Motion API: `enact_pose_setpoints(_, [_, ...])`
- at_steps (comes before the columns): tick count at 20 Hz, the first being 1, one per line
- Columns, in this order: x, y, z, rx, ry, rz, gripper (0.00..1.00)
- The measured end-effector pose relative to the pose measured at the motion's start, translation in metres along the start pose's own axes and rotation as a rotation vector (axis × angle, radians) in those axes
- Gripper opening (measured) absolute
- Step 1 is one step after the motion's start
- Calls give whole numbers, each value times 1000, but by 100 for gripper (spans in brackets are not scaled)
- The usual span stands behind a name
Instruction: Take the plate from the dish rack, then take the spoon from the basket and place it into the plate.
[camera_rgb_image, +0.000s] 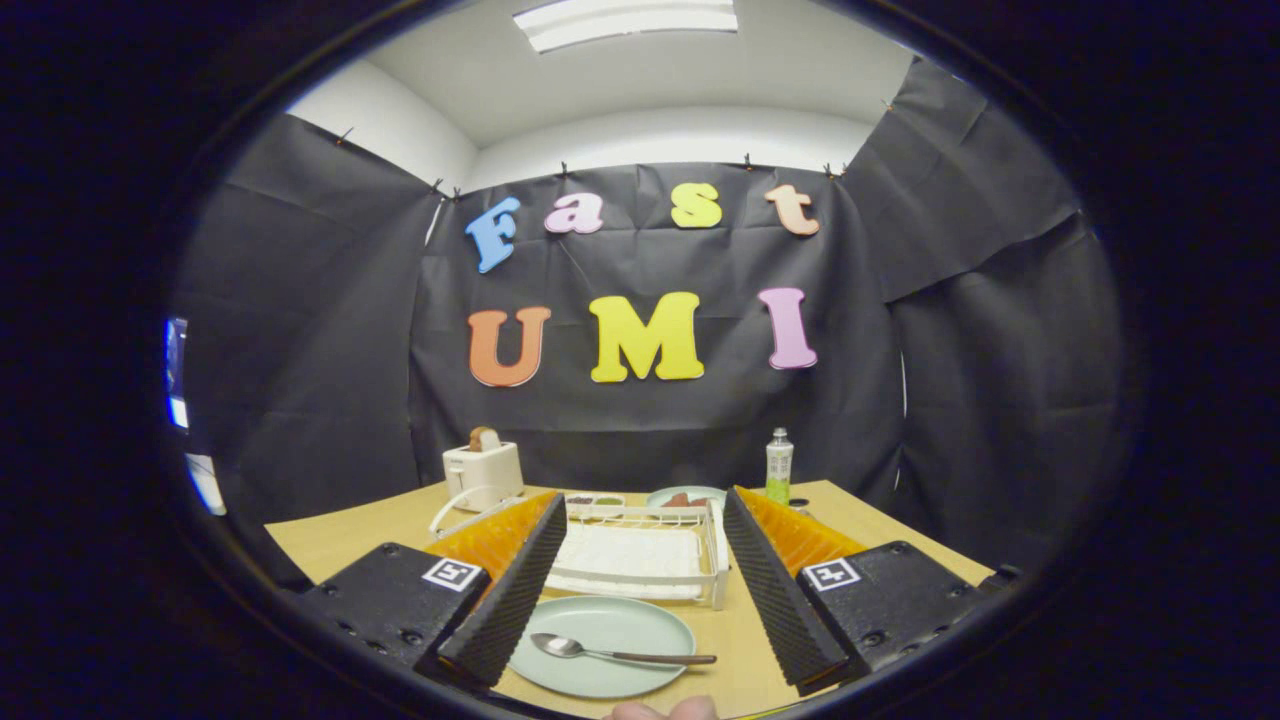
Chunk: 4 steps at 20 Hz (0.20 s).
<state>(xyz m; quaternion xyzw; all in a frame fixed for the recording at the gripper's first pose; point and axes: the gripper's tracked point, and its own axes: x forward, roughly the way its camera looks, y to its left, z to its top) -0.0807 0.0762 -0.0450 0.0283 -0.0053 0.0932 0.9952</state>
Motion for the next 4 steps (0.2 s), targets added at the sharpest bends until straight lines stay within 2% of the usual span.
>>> enact_pose_setpoints(4, [-4,4,4,-30,-8,1,100])
